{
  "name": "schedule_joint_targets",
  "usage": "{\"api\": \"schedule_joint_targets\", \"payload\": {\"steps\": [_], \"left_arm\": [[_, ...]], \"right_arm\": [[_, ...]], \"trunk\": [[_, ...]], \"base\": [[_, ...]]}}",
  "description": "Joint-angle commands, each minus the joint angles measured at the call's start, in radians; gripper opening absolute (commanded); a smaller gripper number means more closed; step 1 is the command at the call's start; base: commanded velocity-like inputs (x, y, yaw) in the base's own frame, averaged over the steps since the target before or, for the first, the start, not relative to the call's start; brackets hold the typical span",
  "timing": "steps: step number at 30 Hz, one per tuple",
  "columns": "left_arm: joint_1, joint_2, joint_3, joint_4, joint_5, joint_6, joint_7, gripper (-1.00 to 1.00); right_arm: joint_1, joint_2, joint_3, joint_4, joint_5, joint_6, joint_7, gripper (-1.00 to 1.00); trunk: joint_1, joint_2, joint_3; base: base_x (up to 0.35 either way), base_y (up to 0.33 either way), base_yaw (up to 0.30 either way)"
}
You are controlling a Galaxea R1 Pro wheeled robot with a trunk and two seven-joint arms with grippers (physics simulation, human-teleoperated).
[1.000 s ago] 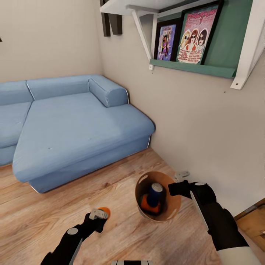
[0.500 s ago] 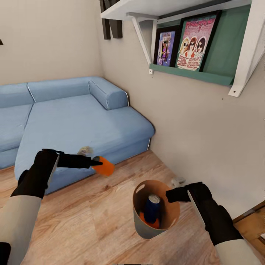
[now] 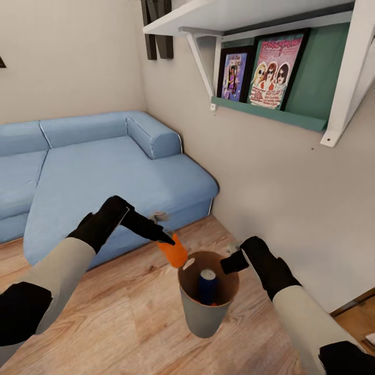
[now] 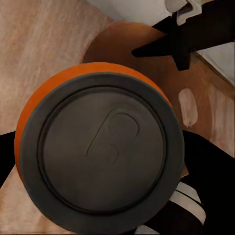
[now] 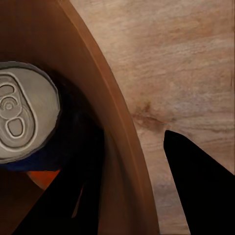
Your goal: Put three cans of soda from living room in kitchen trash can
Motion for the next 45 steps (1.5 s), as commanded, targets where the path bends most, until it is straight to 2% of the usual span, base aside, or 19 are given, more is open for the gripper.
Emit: {"api": "schedule_joint_targets", "payload": {"steps": [1, 3, 11, 23, 25, 27, 31, 34, 40, 43, 45], "left_arm": [[0.000, -0.011, -0.010, 0.003, 0.015, 0.009, 0.000, -1.00], [-0.001, -0.031, -0.036, 0.014, 0.013, 0.009, 0.004, -1.00], [-0.001, -0.044, -0.046, 0.017, 0.014, 0.009, 0.007, -1.00], [0.001, -0.065, -0.046, 0.018, 0.014, 0.009, 0.010, -1.00], [0.003, -0.082, -0.063, 0.018, 0.013, 0.009, 0.015, -1.00], [0.005, -0.092, -0.112, 0.019, 0.014, 0.009, 0.039, -1.00], [0.008, -0.101, -0.139, 0.022, 0.014, 0.009, 0.078, -1.00], [0.010, -0.110, -0.144, 0.023, 0.014, 0.009, 0.108, -1.00], [0.012, -0.117, -0.147, 0.022, 0.014, 0.009, 0.123, -1.00], [0.013, -0.121, -0.157, 0.022, 0.014, 0.009, 0.124, -1.00], [0.013, -0.131, -0.182, 0.022, 0.014, 0.009, 0.125, -1.00]], "right_arm": [[-0.003, 0.007, 0.002, 0.001, -0.076, 0.009, -0.005, -1.00], [-0.012, 0.029, 0.010, 0.029, -0.047, 0.009, -0.026, -1.00], [-0.025, 0.048, 0.016, 0.046, -0.029, 0.009, -0.036, -1.00], [-0.041, 0.059, 0.017, 0.063, -0.027, 0.009, -0.039, -1.00], [-0.047, 0.061, 0.017, 0.069, -0.027, 0.009, -0.039, -1.00], [-0.055, 0.061, 0.017, 0.075, -0.027, 0.009, -0.039, -1.00], [-0.060, 0.062, 0.017, 0.078, -0.027, 0.009, -0.039, -1.00], [-0.061, 0.062, 0.017, 0.078, -0.027, 0.009, -0.039, -1.00], [-0.063, 0.062, 0.017, 0.079, -0.027, 0.009, -0.039, -1.00], [-0.063, 0.062, 0.017, 0.079, -0.027, 0.009, -0.039, -1.00], [-0.065, 0.062, 0.017, 0.080, -0.027, 0.009, -0.039, -1.00]], "trunk": [[-0.004, 0.007, 0.003], [-0.012, 0.021, 0.010], [-0.042, 0.077, 0.035], [-0.042, 0.077, 0.035], [-0.042, 0.077, 0.035], [-0.042, 0.077, 0.035], [-0.042, 0.077, 0.035], [-0.042, 0.077, 0.035], [-0.042, 0.077, 0.035], [-0.042, 0.077, 0.035], [-0.042, 0.077, 0.035]], "base": [[0.000, 0.000, 0.000], [0.000, 0.000, 0.000], [0.000, 0.000, 0.000], [0.000, 0.000, 0.000], [0.000, 0.000, 0.000], [0.000, 0.000, 0.000], [0.000, 0.000, 0.000], [0.000, 0.000, 0.000], [0.000, 0.000, 0.000], [0.000, 0.000, 0.000], [0.000, 0.000, 0.000]]}}
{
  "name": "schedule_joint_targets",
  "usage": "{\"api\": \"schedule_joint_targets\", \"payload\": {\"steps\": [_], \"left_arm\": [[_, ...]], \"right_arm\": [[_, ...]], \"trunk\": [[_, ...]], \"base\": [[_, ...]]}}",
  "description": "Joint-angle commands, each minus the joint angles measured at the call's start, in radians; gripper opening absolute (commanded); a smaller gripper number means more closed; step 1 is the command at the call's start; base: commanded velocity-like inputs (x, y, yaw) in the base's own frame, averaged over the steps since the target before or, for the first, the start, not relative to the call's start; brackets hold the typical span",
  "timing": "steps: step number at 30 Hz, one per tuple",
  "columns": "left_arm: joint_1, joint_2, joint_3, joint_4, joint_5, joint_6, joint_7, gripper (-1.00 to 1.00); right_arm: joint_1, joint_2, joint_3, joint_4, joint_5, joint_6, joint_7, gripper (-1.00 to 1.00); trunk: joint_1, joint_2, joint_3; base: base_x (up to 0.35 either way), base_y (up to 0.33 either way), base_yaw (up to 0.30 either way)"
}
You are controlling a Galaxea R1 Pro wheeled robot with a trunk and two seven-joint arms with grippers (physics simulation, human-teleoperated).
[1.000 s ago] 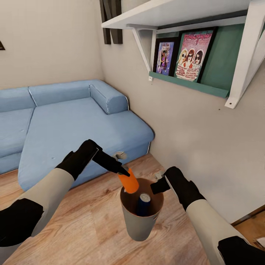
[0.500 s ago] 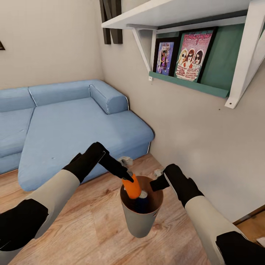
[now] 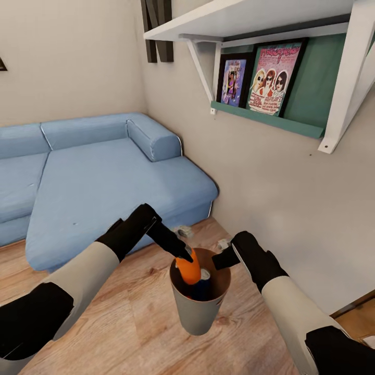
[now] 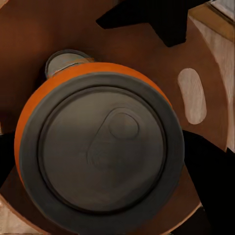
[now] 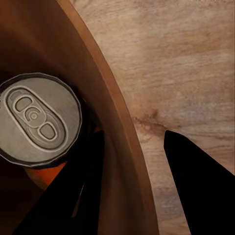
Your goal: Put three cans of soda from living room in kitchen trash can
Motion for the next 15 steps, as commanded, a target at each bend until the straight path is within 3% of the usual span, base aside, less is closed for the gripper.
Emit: {"api": "schedule_joint_targets", "payload": {"steps": [1, 3, 7, 15], "left_arm": [[0.000, -0.002, -0.005, 0.000, -0.001, 0.000, 0.001, -1.00], [0.000, -0.007, -0.019, 0.000, -0.001, 0.000, 0.001, -1.00], [0.000, -0.018, -0.089, 0.000, -0.001, 0.000, 0.001, -1.00], [0.001, -0.028, -0.117, 0.001, -0.002, 0.000, 0.002, -1.00]], "right_arm": [[-0.002, 0.000, 0.000, 0.000, -0.023, 0.004, -0.001, -1.00], [-0.006, -0.001, -0.002, 0.004, -0.023, 0.004, -0.001, -1.00], [-0.015, -0.002, -0.005, 0.017, -0.023, 0.004, -0.001, -1.00], [-0.021, -0.001, -0.007, 0.026, -0.023, 0.004, -0.001, -1.00]], "trunk": [[0.000, 0.000, 0.000], [0.000, 0.000, 0.000], [0.000, 0.000, 0.000], [0.000, 0.000, 0.000]], "base": [[0.000, 0.000, 0.000], [0.000, 0.000, 0.000], [0.000, 0.000, 0.000], [0.000, 0.000, 0.000]]}}
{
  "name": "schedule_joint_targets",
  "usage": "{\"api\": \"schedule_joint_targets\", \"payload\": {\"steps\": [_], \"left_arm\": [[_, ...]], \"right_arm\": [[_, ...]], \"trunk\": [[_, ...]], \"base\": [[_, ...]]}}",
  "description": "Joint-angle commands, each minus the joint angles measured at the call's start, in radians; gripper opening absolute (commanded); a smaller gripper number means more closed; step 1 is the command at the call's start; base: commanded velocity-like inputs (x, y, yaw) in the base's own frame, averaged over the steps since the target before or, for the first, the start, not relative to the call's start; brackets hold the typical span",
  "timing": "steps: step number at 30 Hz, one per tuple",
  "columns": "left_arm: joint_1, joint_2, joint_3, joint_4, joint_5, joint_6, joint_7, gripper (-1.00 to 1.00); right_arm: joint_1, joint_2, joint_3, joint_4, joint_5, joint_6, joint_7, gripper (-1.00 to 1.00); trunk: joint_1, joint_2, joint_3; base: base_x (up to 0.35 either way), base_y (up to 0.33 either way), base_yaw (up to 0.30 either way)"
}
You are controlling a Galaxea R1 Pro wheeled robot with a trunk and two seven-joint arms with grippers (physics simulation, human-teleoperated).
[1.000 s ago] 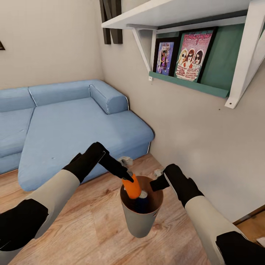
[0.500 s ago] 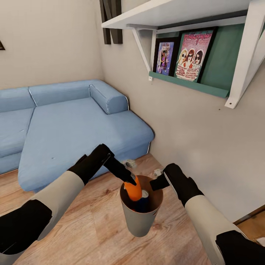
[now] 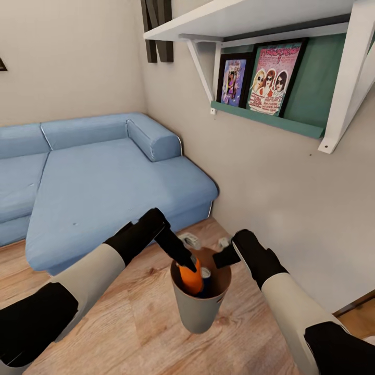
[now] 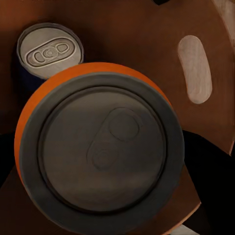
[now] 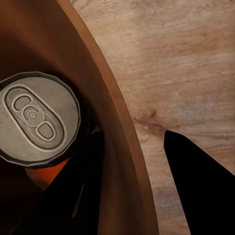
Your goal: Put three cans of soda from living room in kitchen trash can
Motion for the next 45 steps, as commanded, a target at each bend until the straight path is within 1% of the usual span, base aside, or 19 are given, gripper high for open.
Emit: {"api": "schedule_joint_targets", "payload": {"steps": [1, 3, 5, 10, 11, 14, 17, 19, 24, 35, 36, 42, 45], "left_arm": [[0.000, -0.002, -0.001, 0.000, -0.001, 0.000, 0.001, -1.00], [0.000, -0.009, -0.002, 0.001, -0.001, 0.000, 0.002, -1.00], [0.000, -0.020, -0.004, 0.001, -0.001, 0.000, 0.003, -1.00], [0.002, -0.041, -0.008, 0.002, -0.001, 0.000, 0.028, -1.00], [0.003, -0.045, -0.010, 0.002, -0.001, 0.000, 0.034, -1.00], [0.007, -0.048, -0.013, 0.016, 0.000, 0.000, 0.051, -1.00], [0.016, -0.052, -0.017, 0.044, 0.002, 0.000, 0.100, -1.00], [0.021, -0.054, -0.018, 0.052, 0.003, 0.000, 0.116, -1.00], [0.025, -0.056, -0.021, 0.060, 0.003, 0.000, 0.133, -1.00], [0.031, -0.062, -0.023, 0.062, 0.003, 0.000, 0.137, -1.00], [0.035, -0.062, -0.023, 0.062, 0.003, 0.000, 0.138, 1.00], [0.042, -0.061, -0.023, 0.062, 0.002, 0.000, 0.144, 1.00], [0.042, -0.057, -0.022, 0.061, 0.004, 0.000, 0.148, 1.00]], "right_arm": [[-0.002, 0.001, 0.000, 0.000, -0.025, 0.005, -0.001, -1.00], [-0.007, 0.003, -0.001, 0.005, -0.025, 0.005, -0.001, -1.00], [-0.017, 0.010, -0.001, 0.013, -0.025, 0.005, -0.002, -1.00], [-0.029, 0.023, -0.002, 0.025, -0.025, 0.005, -0.007, -1.00], [-0.039, 0.026, -0.002, 0.029, -0.025, 0.005, -0.014, -1.00], [-0.048, 0.029, -0.002, 0.034, -0.025, 0.005, -0.022, -1.00], [-0.052, 0.032, -0.003, 0.038, -0.025, 0.005, -0.025, -1.00], [-0.053, 0.032, -0.004, 0.040, -0.025, 0.005, -0.026, -1.00], [-0.054, 0.033, -0.004, 0.041, -0.025, 0.005, -0.026, -1.00], [-0.053, 0.033, -0.003, 0.042, -0.025, 0.005, -0.027, -1.00], [-0.054, 0.033, -0.003, 0.042, -0.025, 0.005, -0.027, -1.00], [-0.054, 0.032, -0.003, 0.042, -0.025, 0.005, -0.027, -1.00], [-0.053, 0.032, -0.004, 0.042, -0.025, 0.005, -0.027, -1.00]], "trunk": [[0.000, 0.000, 0.000], [0.000, 0.000, 0.000], [0.000, 0.000, 0.000], [0.000, 0.000, 0.000], [0.000, 0.000, 0.000], [0.000, 0.000, 0.000], [0.000, 0.000, 0.000], [0.000, 0.000, 0.000], [0.000, 0.000, 0.000], [0.000, 0.000, 0.000], [0.000, 0.000, 0.000], [0.000, 0.000, 0.000], [0.000, 0.000, 0.000]], "base": [[0.000, 0.000, 0.000], [0.000, 0.000, 0.000], [0.000, 0.000, 0.000], [0.000, 0.000, 0.000], [0.000, 0.000, 0.000], [0.000, 0.000, 0.000], [0.000, 0.000, 0.000], [0.000, 0.000, 0.000], [0.000, 0.000, 0.000], [0.000, 0.000, 0.000], [0.000, 0.000, 0.000], [0.000, 0.000, 0.000], [0.000, 0.000, 0.000]]}}
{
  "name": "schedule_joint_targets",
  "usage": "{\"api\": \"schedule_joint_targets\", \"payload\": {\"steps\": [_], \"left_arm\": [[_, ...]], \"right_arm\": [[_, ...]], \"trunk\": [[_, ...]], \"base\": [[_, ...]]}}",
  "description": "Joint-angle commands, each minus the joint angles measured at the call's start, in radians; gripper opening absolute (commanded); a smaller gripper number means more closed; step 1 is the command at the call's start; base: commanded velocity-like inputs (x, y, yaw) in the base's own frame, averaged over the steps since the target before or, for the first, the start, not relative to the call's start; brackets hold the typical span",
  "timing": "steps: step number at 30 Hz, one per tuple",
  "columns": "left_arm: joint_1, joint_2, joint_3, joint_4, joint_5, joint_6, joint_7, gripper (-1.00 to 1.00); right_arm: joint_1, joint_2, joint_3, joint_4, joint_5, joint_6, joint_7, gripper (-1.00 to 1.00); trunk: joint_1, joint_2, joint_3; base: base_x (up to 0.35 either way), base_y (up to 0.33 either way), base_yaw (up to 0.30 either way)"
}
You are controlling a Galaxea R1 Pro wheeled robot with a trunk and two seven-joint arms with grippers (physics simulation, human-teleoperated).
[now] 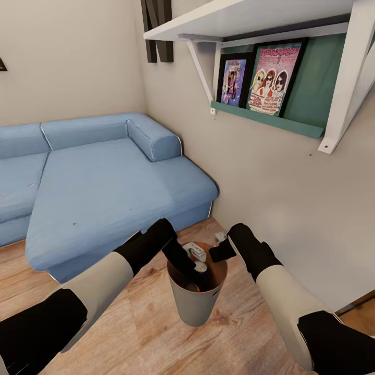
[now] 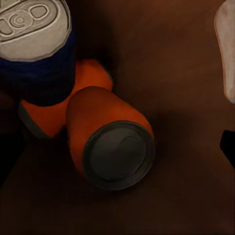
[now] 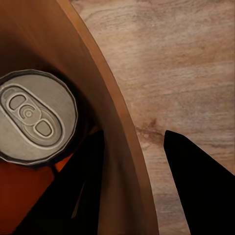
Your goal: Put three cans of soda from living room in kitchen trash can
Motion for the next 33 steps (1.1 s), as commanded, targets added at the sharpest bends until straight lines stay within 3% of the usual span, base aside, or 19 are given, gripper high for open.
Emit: {"api": "schedule_joint_targets", "payload": {"steps": [1, 5, 8, 10, 12, 14, 15, 16, 17, 18, 19, 20, 21, 23, 25, 27, 29, 31, 33], "left_arm": [[0.000, 0.004, 0.002, -0.006, 0.002, 0.000, -0.001, 1.00], [0.000, 0.008, 0.010, -0.040, 0.009, 0.000, -0.007, 1.00], [0.004, 0.051, 0.047, -0.175, 0.022, -0.017, -0.011, 1.00], [0.021, 0.115, 0.131, -0.286, 0.040, -0.021, -0.015, 1.00], [0.125, 0.228, 0.327, -0.565, 0.065, -0.016, -0.055, 1.00], [0.175, 0.274, 0.364, -0.657, 0.055, -0.011, -0.057, 1.00], [0.229, 0.336, 0.398, -0.730, 0.040, -0.007, -0.046, 1.00], [0.249, 0.357, 0.415, -0.747, 0.037, -0.008, -0.040, 1.00], [0.294, 0.393, 0.464, -0.771, 0.033, -0.013, -0.022, 1.00], [0.320, 0.406, 0.495, -0.780, 0.032, -0.017, -0.011, 1.00], [0.381, 0.424, 0.568, -0.792, 0.029, -0.039, 0.010, 1.00], [0.414, 0.429, 0.609, -0.796, 0.029, -0.060, 0.021, 1.00], [0.497, 0.427, 0.713, -0.803, 0.029, -0.128, 0.066, 1.00], [0.584, 0.408, 0.816, -0.809, 0.032, -0.198, 0.126, 1.00], [0.742, 0.325, 0.994, -0.811, 0.034, -0.366, 0.248, 1.00], [0.798, 0.281, 1.068, -0.805, 0.033, -0.480, 0.287, 1.00], [0.862, 0.218, 1.165, -0.763, 0.030, -0.675, 0.326, 1.00], [0.895, 0.192, 1.205, -0.727, 0.032, -0.763, 0.341, 1.00], [0.907, 0.183, 1.219, -0.712, 0.032, -0.794, 0.346, 1.00]], "right_arm": [[0.000, 0.000, -0.001, 0.000, -0.024, 0.004, -0.001, -1.00], [0.000, 0.000, -0.002, 0.000, -0.024, 0.004, -0.001, -1.00], [0.000, -0.001, -0.004, 0.000, -0.025, 0.004, -0.001, -1.00], [0.000, -0.002, -0.005, 0.000, -0.025, 0.004, -0.001, -1.00], [0.000, -0.004, -0.005, 0.000, -0.025, 0.004, -0.001, -1.00], [0.000, -0.006, -0.005, 0.000, -0.025, 0.004, -0.001, -1.00], [0.000, -0.008, -0.005, 0.000, -0.026, 0.004, -0.001, -1.00], [0.000, -0.009, -0.005, 0.000, -0.026, 0.004, -0.001, -1.00], [0.000, -0.011, -0.005, 0.000, -0.026, 0.004, -0.001, -1.00], [0.000, -0.011, -0.005, 0.000, -0.026, 0.004, -0.001, -1.00], [0.001, -0.013, -0.005, 0.001, -0.027, 0.004, -0.001, -1.00], [0.001, -0.015, -0.005, 0.001, -0.027, 0.004, 0.000, -1.00], [0.003, -0.022, -0.007, 0.001, -0.028, 0.004, 0.001, -1.00], [0.004, -0.030, -0.012, 0.000, -0.029, 0.004, 0.003, -1.00], [0.006, -0.045, -0.039, 0.000, -0.031, 0.004, 0.007, -1.00], [0.007, -0.051, -0.054, -0.001, -0.031, 0.004, 0.009, -1.00], [0.008, -0.062, -0.073, -0.003, -0.032, 0.004, 0.013, -1.00], [0.008, -0.067, -0.081, -0.009, -0.032, 0.004, 0.014, -1.00], [0.008, -0.069, -0.085, -0.012, -0.031, 0.004, 0.015, -1.00]], "trunk": [[0.000, 0.000, 0.000], [0.000, 0.000, 0.000], [0.000, 0.000, 0.000], [0.000, 0.000, 0.000], [0.000, 0.000, 0.000], [0.000, 0.000, 0.000], [0.000, 0.000, 0.000], [0.000, 0.000, 0.000], [0.000, 0.000, 0.000], [0.000, 0.000, 0.000], [0.000, 0.000, 0.000], [0.000, 0.000, 0.000], [0.000, 0.000, 0.000], [0.000, 0.000, 0.000], [0.000, 0.000, 0.000], [0.000, 0.000, 0.000], [0.008, -0.014, -0.006], [0.015, -0.028, -0.012], [0.023, -0.042, -0.019]], "base": [[0.000, 0.000, 0.000], [0.000, 0.000, 0.000], [0.000, 0.000, 0.000], [0.000, 0.000, 0.000], [0.000, 0.000, 0.000], [0.000, 0.000, 0.000], [0.000, 0.000, 0.000], [0.000, 0.000, 0.000], [0.000, 0.000, 0.000], [0.000, 0.000, 0.000], [0.000, 0.000, 0.000], [0.000, 0.000, 0.000], [0.000, 0.000, 0.000], [0.000, 0.000, 0.000], [0.000, 0.000, 0.000], [0.000, 0.000, 0.000], [0.000, 0.000, 0.000], [0.000, 0.000, 0.000], [0.000, 0.000, 0.000]]}}
